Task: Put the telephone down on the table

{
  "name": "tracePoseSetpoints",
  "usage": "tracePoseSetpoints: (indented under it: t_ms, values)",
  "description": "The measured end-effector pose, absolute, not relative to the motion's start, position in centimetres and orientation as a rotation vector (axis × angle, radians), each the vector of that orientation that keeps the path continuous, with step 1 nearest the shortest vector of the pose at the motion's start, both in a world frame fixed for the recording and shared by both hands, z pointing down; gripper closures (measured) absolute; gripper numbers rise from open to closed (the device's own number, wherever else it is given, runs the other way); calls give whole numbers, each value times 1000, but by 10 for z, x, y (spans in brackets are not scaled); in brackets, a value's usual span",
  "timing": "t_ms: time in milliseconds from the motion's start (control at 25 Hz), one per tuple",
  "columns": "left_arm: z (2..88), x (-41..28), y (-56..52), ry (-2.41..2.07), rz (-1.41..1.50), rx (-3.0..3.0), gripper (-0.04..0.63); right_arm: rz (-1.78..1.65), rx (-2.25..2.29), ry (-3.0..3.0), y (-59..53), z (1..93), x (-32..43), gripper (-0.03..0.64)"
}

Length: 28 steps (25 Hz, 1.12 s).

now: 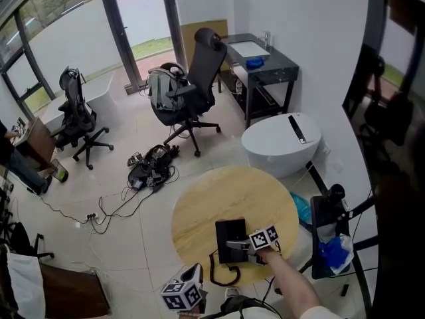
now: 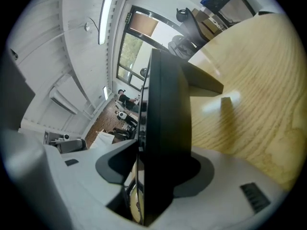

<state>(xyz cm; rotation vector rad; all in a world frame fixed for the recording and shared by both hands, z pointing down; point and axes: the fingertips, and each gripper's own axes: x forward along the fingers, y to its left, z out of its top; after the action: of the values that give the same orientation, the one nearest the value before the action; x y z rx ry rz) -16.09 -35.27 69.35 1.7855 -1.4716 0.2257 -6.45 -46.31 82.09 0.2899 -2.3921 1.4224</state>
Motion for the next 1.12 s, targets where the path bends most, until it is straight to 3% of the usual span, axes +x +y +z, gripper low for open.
tracePoseSetpoints:
  t_ms: [480, 760, 1120]
  values:
    - [694, -147, -354, -1446, 237, 1805, 609, 1189, 514, -2315, -474, 836, -44, 253]
    - [691, -139, -358, -1436, 234, 1826, 609, 1064, 713, -2247, -486, 842, -30, 121]
    - [678, -135, -359, -1434, 213, 1873, 609, 1022, 928, -2366, -490, 783, 4, 118]
